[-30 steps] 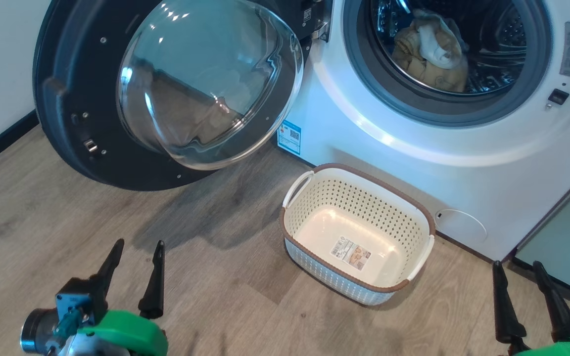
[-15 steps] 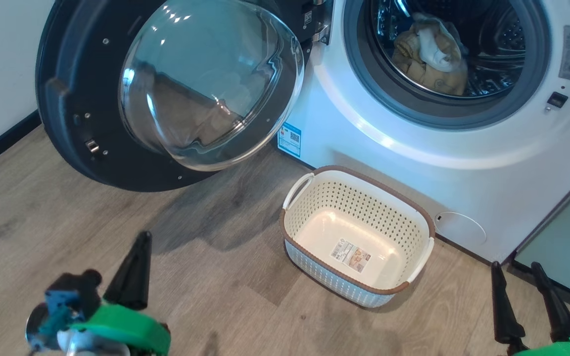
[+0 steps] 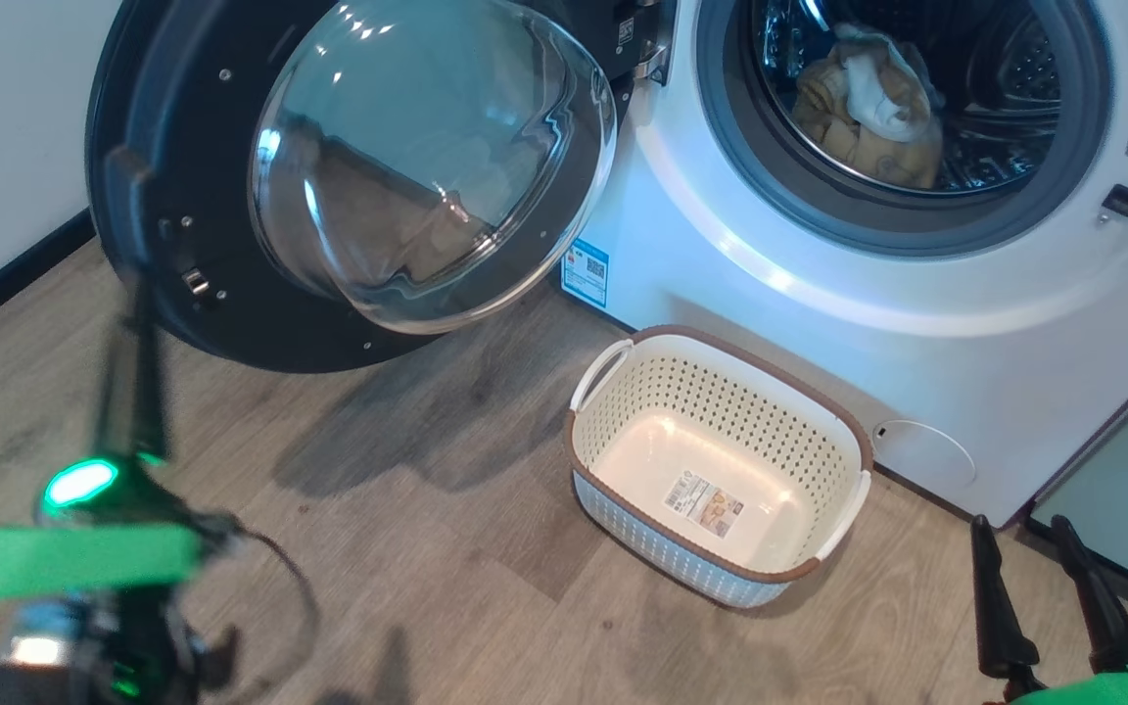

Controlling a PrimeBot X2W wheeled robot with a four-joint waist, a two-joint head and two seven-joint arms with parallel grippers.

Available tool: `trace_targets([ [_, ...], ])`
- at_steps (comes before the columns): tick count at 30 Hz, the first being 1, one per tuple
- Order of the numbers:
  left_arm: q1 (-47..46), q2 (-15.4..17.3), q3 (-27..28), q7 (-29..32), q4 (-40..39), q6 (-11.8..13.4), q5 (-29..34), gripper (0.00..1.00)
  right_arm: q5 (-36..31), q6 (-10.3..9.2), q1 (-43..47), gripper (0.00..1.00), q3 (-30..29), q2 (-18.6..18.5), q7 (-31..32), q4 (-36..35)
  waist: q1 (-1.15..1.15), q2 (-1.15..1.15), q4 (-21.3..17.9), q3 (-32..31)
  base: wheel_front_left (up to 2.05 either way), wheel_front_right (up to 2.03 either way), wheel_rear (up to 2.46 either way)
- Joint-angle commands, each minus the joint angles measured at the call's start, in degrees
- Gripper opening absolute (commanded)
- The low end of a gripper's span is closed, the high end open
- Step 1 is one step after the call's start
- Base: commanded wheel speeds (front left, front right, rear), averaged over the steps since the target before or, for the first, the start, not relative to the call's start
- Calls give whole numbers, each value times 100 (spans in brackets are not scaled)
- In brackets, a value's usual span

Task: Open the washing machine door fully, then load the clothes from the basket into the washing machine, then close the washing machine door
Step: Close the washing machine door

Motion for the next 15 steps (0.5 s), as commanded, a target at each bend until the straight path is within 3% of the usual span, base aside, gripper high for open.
trace_targets([
  [1,-466,52,427,-30,-308,-103,-449,0,-80,-16,-169,100,110,-94,8,-245,0,0,0,24,0,0,0],
  [8,-1271,477,1369,40,-443,-212,-2236,0,-158,-16,-169,100,38,-94,117,-377,0,0,25,173,0,0,0],
  [15,-2363,1295,2021,462,533,-223,-3395,0,-256,-16,-195,100,18,-113,254,-547,0,0,49,367,0,0,0],
])
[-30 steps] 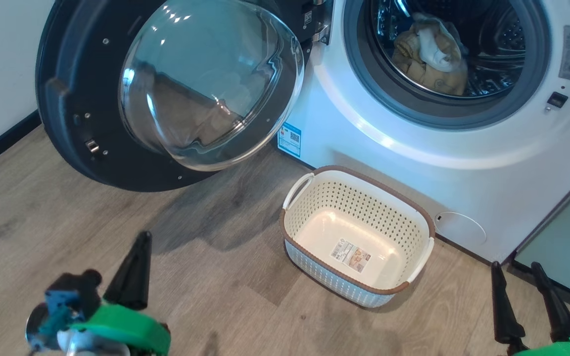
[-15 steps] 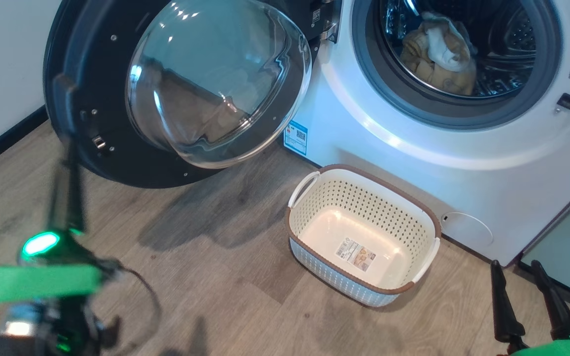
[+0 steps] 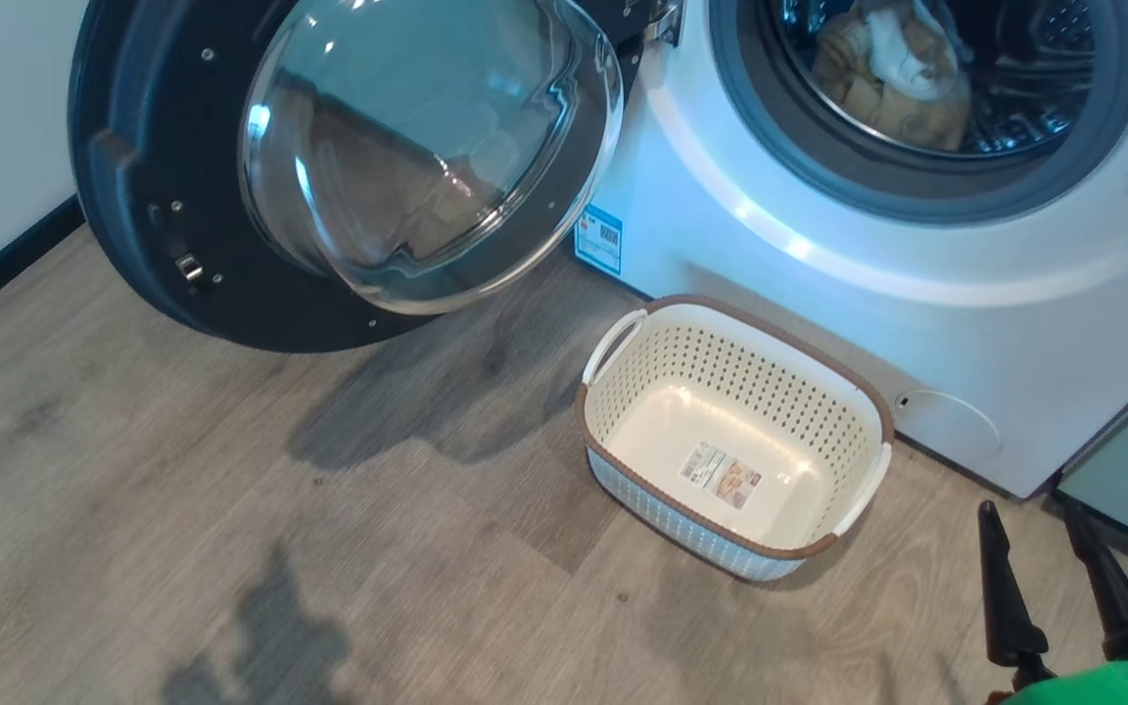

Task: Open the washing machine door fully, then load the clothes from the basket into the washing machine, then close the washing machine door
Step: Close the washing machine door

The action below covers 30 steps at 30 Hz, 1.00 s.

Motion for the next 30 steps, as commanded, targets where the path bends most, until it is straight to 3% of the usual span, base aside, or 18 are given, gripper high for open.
trace_targets([
  [1,-517,496,326,180,203,-44,-189,0,-47,-16,-204,100,85,-127,40,-250,0,0,-3,79,0,0,0],
  [10,-1899,1470,463,954,2758,85,-997,0,-42,-16,-302,100,111,-305,224,-404,0,0,-76,352,0,0,0],
  [18,-2466,1894,257,1475,4149,273,-1135,0,-13,-16,-363,100,184,-415,335,-473,0,0,-178,463,0,0,0],
  [23,-2587,2257,66,1967,4829,594,-1121,0,-28,-16,-432,100,196,-537,435,-570,0,0,-312,624,0,0,0],
  [30,-2610,2520,-169,2614,5111,741,-1130,0,-31,-16,-424,100,118,-643,559,-744,0,0,-426,866,0,0,0],
])
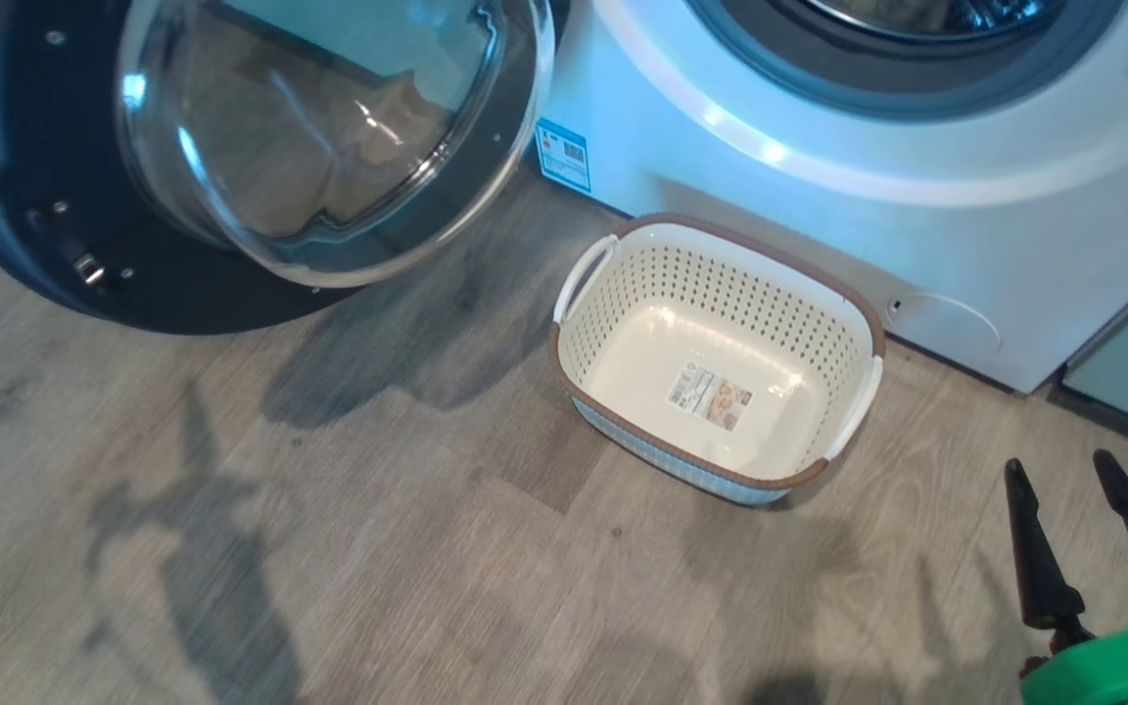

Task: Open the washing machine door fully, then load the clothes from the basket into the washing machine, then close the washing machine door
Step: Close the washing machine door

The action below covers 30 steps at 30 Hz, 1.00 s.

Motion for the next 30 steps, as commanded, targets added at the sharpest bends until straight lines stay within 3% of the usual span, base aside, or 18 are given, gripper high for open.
trace_targets([
  [1,-200,501,78,96,-136,36,28,0,-14,-16,-184,100,84,-144,3,-248,-1,0,-32,57,0,0,0],
  [9,-190,461,-176,432,-123,59,94,0,-30,-16,-232,100,56,-223,95,-407,-1,0,-85,309,0,0,0],
  [30,-329,240,-467,641,17,-83,228,0,-62,-16,-362,100,-7,-266,201,-571,-1,0,-280,762,0,0,0],
])
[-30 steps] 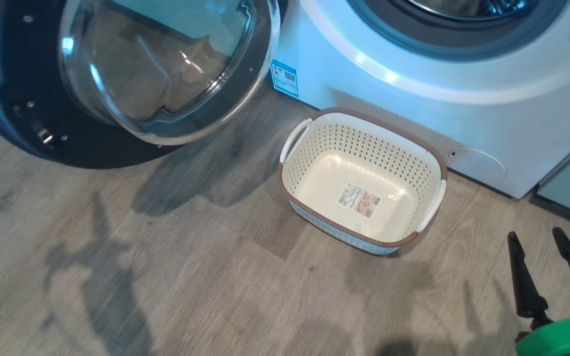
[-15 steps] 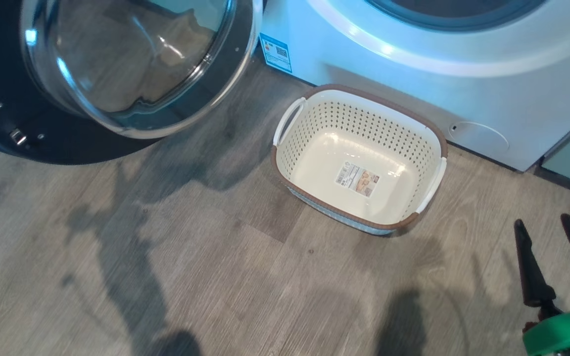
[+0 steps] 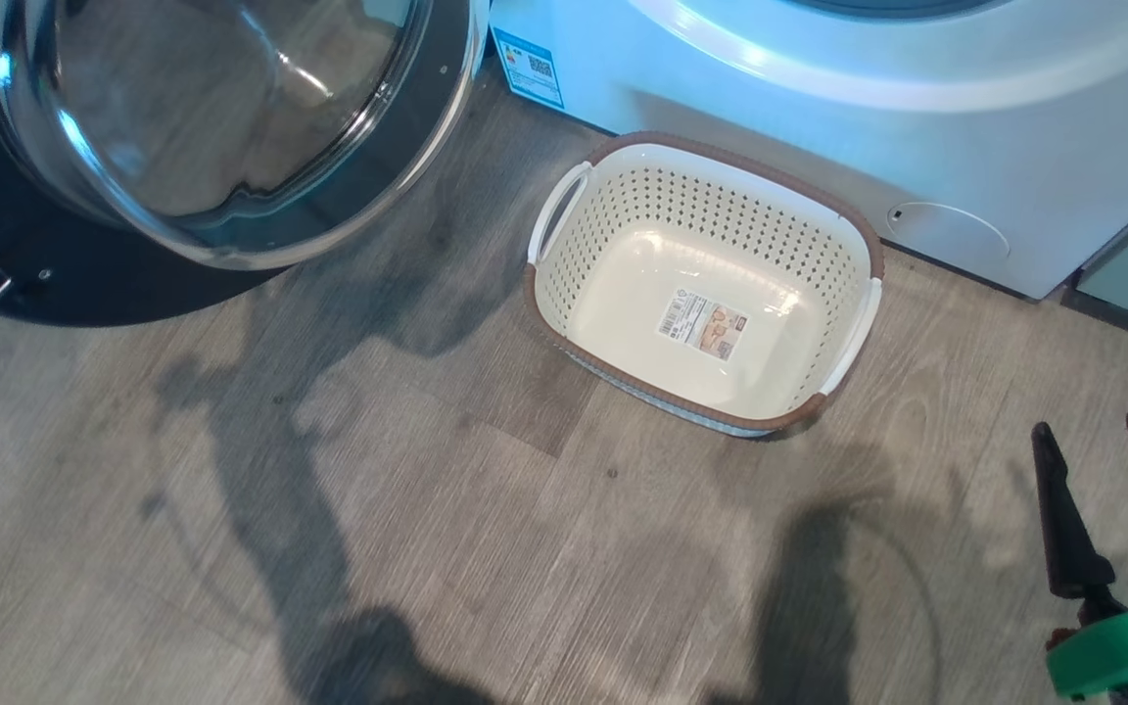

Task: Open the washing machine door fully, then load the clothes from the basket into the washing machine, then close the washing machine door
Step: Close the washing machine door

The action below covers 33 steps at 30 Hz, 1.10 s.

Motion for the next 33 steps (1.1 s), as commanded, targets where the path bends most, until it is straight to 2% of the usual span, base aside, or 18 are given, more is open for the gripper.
trace_targets([
  [1,-203,419,185,71,-122,-30,63,0,-53,-16,-204,100,92,-103,21,-232,0,0,3,16,0,0,0],
  [17,-257,411,-76,613,-117,-308,111,0,-59,-16,-266,100,95,-129,67,-190,0,0,127,44,0,0,0],
  [33,-22,328,-82,1155,-519,-344,-120,0,-56,-16,-300,100,150,-93,70,-116,0,0,165,-29,0,0,0],
])
